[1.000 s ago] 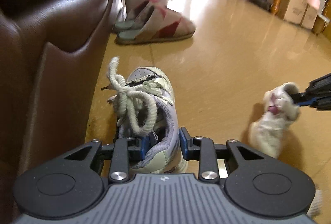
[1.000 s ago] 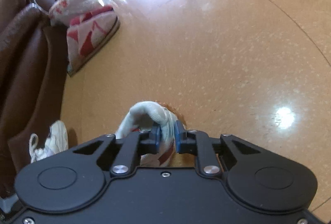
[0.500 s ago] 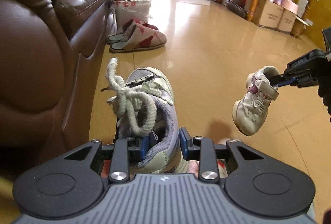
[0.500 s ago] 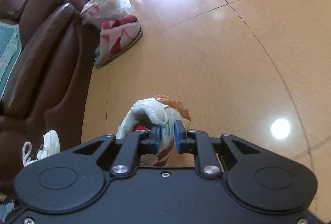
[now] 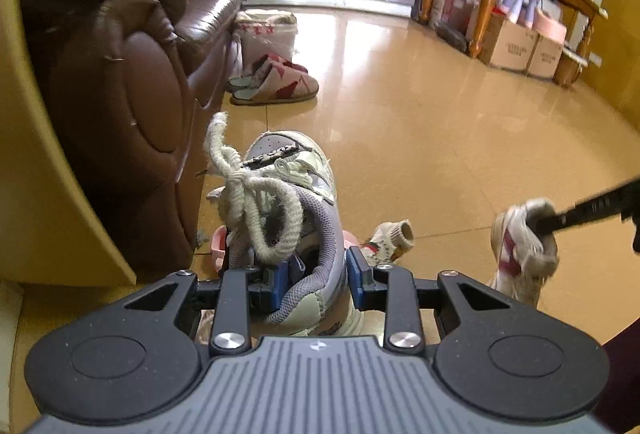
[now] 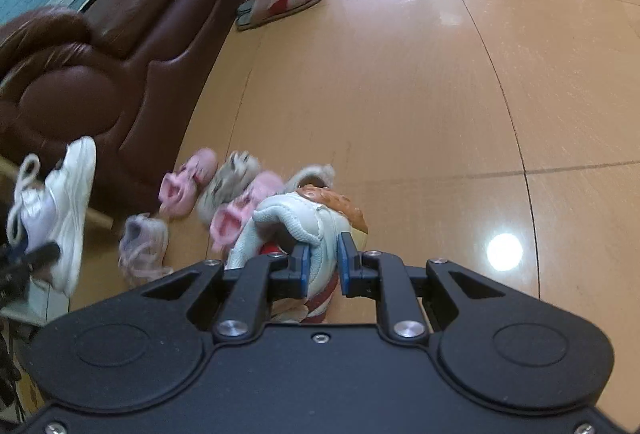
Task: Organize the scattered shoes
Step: 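Lower the red-lined shoe with the right tool beside the white sneakers and open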
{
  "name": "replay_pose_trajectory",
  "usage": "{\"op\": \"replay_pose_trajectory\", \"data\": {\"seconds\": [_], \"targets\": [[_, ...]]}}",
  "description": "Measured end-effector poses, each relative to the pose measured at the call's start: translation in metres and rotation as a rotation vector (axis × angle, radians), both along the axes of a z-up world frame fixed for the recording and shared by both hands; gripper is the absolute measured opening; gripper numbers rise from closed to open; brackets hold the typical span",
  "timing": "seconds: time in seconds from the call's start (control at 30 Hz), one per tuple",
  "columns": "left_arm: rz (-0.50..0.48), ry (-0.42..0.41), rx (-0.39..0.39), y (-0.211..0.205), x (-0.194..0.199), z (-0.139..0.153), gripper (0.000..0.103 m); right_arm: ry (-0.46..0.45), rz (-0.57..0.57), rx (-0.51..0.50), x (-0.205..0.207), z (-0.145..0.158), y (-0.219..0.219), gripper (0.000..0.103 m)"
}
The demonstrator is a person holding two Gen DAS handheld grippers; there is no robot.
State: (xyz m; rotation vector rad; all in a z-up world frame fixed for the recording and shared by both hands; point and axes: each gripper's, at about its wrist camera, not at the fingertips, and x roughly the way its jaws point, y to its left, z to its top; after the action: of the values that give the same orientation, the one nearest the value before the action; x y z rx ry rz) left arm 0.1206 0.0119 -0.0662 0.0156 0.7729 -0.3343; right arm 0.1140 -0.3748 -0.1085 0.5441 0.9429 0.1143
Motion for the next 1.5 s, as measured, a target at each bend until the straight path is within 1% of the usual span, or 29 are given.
{"op": "replay_pose_trajectory", "data": {"seconds": [0.17, 0.3, 0.37, 0.5, 0.57, 0.7, 0.77, 0.87, 0.9, 0.93, 0.97, 1.03, 1.2, 1.27, 1.3, 1.4, 1.5], "targets": [[-0.009, -0.025, -0.023, 0.002, -0.024, 0.01, 0.029, -0.03, 0.037, -0.029, -0.039, 0.022, 0.016, 0.015], [-0.021, -0.043, -0.031, 0.003, -0.029, 0.013, 0.029, -0.019, 0.087, -0.074, -0.057, 0.028, 0.028, 0.015], [-0.025, -0.048, -0.034, 0.003, -0.03, 0.014, 0.029, -0.003, 0.117, -0.105, -0.066, 0.025, 0.034, 0.015], [-0.02, -0.042, -0.047, 0.001, -0.028, 0.007, 0.029, 0.016, 0.162, -0.111, -0.074, 0.013, 0.04, 0.015], [-0.016, -0.029, -0.055, 0.0, -0.026, 0.001, 0.029, 0.03, 0.208, -0.136, -0.071, 0.005, 0.049, 0.015], [-0.018, -0.002, -0.053, -0.002, -0.023, -0.013, 0.029, 0.032, 0.262, -0.147, -0.072, -0.003, 0.056, 0.015], [-0.012, 0.017, -0.053, -0.001, -0.019, -0.02, 0.029, 0.065, 0.292, -0.163, -0.073, -0.016, 0.058, 0.015], [-0.004, 0.032, -0.061, -0.001, -0.015, -0.026, 0.029, 0.089, 0.348, -0.207, -0.075, -0.029, 0.067, 0.015], [-0.004, 0.033, -0.065, -0.001, -0.014, -0.028, 0.029, 0.114, 0.387, -0.234, -0.075, -0.04, 0.072, 0.015], [-0.005, 0.034, -0.067, -0.001, -0.013, -0.029, 0.029, 0.121, 0.396, -0.24, -0.075, -0.044, 0.074, 0.015], [-0.007, 0.036, -0.067, -0.002, -0.013, -0.031, 0.029, 0.139, 0.418, -0.252, -0.074, -0.054, 0.078, 0.015], [-0.012, 0.044, -0.06, -0.001, -0.011, -0.037, 0.029, 0.15, 0.433, -0.255, -0.072, -0.06, 0.08, 0.015], [0.005, 0.075, -0.064, 0.003, -0.006, -0.051, 0.029, 0.186, 0.501, -0.282, -0.056, -0.089, 0.095, 0.015], [0.011, 0.087, -0.068, 0.004, -0.002, -0.058, 0.029, 0.193, 0.525, -0.308, -0.053, -0.097, 0.102, 0.015], [0.013, 0.091, -0.068, 0.004, -0.001, -0.061, 0.029, 0.196, 0.557, -0.34, -0.049, -0.103, 0.109, 0.015], [0.008, 0.11, -0.068, 0.001, 0.003, -0.07, 0.029, 0.2, 0.577, -0.345, -0.043, -0.111, 0.112, 0.015], [0.002, 0.124, -0.062, -0.003, 0.006, -0.077, 0.029, 0.206, 0.536, -0.304, -0.034, -0.12, 0.106, 0.015]]}}
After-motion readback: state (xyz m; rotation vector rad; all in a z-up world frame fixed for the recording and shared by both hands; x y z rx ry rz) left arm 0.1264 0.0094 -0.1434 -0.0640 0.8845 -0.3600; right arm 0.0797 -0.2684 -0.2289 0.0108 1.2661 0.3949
